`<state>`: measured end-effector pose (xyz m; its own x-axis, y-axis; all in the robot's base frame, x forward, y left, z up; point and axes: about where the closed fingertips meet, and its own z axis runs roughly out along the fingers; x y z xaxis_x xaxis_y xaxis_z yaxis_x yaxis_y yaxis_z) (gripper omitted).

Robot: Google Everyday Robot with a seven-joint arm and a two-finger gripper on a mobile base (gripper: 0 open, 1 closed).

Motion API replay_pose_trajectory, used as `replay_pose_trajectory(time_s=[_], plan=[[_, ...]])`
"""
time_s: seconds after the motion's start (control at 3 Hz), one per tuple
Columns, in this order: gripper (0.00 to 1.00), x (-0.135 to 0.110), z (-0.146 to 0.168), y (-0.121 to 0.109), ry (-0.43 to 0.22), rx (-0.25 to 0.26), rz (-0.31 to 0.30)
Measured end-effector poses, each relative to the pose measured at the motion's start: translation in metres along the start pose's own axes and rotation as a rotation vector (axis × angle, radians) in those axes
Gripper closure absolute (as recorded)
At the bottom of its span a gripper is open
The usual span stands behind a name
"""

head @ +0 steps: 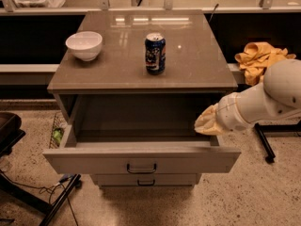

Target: Open top drawer

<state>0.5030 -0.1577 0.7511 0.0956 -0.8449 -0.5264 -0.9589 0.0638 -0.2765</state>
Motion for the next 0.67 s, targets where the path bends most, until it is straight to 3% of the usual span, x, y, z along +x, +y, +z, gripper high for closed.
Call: replay_pose_trajectory(time_s=[0.67], plan=[[1.0,0.0,0.056,-0.023,-0.044,0.011,-0.038]])
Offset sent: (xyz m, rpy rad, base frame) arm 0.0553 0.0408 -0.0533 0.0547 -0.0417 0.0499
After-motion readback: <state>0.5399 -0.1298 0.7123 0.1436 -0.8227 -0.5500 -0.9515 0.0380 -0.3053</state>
